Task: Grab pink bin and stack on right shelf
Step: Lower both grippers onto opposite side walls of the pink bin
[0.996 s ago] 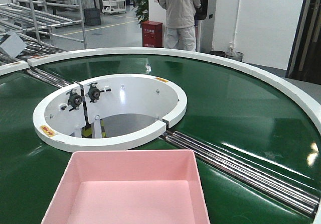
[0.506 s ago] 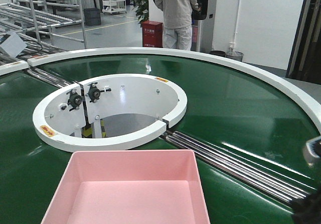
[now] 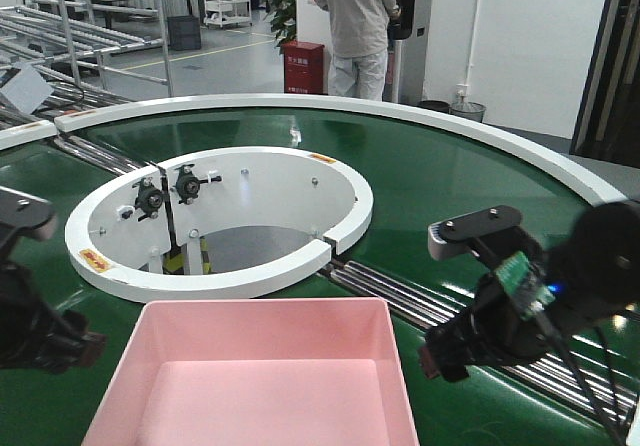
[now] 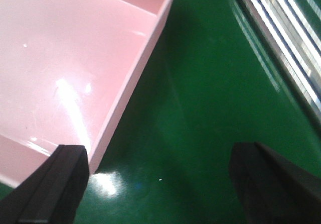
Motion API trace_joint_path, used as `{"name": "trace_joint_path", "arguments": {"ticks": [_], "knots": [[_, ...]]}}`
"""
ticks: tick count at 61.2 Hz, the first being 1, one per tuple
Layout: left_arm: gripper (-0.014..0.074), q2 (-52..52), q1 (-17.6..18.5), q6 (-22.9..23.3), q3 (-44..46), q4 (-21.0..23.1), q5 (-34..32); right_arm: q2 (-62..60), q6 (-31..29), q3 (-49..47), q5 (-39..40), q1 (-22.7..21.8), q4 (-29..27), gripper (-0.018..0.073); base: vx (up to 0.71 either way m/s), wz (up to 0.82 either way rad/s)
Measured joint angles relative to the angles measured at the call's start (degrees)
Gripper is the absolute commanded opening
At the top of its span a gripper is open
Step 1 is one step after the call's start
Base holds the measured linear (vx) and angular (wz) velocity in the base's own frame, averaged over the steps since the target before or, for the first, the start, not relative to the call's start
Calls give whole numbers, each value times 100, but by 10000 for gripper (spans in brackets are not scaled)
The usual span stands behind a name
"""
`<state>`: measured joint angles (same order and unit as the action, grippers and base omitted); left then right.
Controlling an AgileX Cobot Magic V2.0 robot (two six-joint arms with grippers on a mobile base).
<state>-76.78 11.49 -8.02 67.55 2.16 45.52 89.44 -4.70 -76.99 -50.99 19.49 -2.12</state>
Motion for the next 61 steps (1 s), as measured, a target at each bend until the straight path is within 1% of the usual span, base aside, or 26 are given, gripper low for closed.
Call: {"name": "trace_joint_path", "arguments": {"ticks": [8,16,24,34,42,55,61], "knots": [[594,-724,0,409,559,-5,371,660,470,-595,-491,0,-60,601,0,0],[594,-1349,0,863,1003,-139,606,1196,612,-1095,-700,0,-133,597,0,0],[594,-1817,0,1152,1233,-304,651,1596,726,-1454,-802,0,-133,594,0,0],[594,-2223,0,1212,1271,-371,641,2041,750,-1715,-815,0,-149,594,0,0],[594,-2478,0,1212,1271,-371,569,2312,776,-1758,-639,0,-149,594,0,0],[594,-2742,0,1213,1271,-371,385,2595,889,-1758,-320,29,-390,594,0,0],[594,-2832,0,1213,1271,-371,289,2669,923,-1758,-255,122,-291,594,0,0]]}}
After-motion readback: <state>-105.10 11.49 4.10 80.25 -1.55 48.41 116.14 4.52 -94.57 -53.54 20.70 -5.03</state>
